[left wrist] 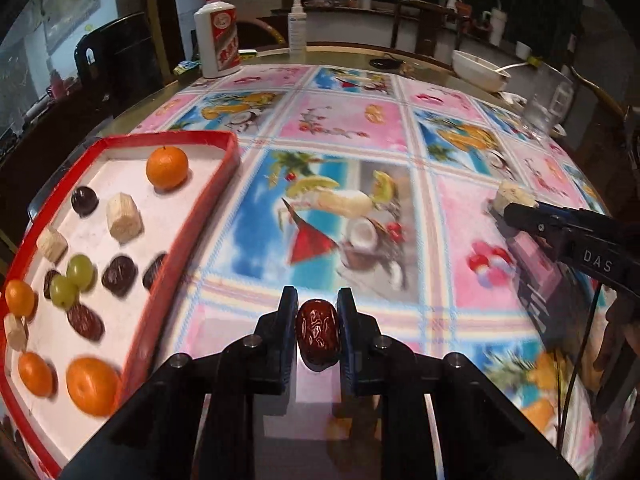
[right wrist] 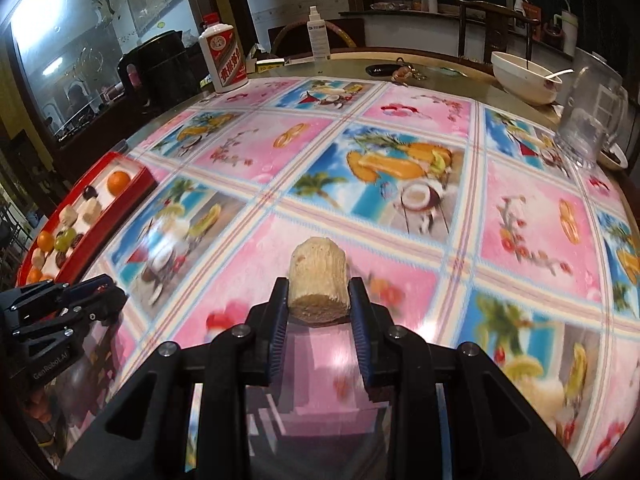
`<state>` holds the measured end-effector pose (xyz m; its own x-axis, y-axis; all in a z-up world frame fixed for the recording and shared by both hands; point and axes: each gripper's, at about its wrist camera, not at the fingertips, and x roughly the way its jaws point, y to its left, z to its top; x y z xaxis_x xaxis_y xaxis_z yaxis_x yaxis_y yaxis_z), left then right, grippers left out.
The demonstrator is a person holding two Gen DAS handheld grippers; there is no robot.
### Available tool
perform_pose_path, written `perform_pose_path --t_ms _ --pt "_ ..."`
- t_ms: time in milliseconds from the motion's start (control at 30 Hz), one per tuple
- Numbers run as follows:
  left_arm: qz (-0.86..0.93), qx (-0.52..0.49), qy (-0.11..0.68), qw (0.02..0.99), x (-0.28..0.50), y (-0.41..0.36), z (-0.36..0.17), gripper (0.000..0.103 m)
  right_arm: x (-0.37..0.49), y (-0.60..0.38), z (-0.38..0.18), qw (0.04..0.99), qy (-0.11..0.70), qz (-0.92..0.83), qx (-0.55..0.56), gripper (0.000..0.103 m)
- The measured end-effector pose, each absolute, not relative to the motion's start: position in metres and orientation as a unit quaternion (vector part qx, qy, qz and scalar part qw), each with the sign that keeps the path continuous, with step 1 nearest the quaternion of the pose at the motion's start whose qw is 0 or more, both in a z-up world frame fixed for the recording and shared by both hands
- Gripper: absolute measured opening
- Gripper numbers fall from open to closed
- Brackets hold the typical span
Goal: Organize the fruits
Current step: 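Carry the pale cube and date over the white tray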
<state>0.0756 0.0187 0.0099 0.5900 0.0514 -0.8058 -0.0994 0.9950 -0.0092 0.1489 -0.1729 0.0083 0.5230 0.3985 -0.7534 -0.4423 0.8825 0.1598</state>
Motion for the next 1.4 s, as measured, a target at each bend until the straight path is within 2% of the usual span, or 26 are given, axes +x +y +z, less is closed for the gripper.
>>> perform_pose_path --t_ms 500,733,833,1100,1400 --pt "-0.016 -0.006 0.458 0.889 0.012 -0.005 0.013 0.019 0.028 -0.195 0.015 0.872 0.441 0.211 -0.030 0.031" --pt "-0.028 0.009 0.451 0.892 0.007 -0.006 0.012 0.019 0.031 -0.187 0.006 0.859 0.474 0.191 -0.028 0.033" --pt "-0.030 0.016 0.448 0.893 0.006 -0.007 0.012 0.019 0.035 -0.183 0.006 0.861 0.474 0.183 -0.035 0.035" --pt "-0.036 0.013 0.445 0.895 0.006 -0.005 0.012 0.019 0.042 -0.172 0.007 0.866 0.469 0.158 -0.066 0.033" --pt "-0.043 0.008 0.443 0.896 0.002 -0.003 0.012 0.019 0.014 -0.167 0.017 0.869 0.462 0.176 -0.021 0.033"
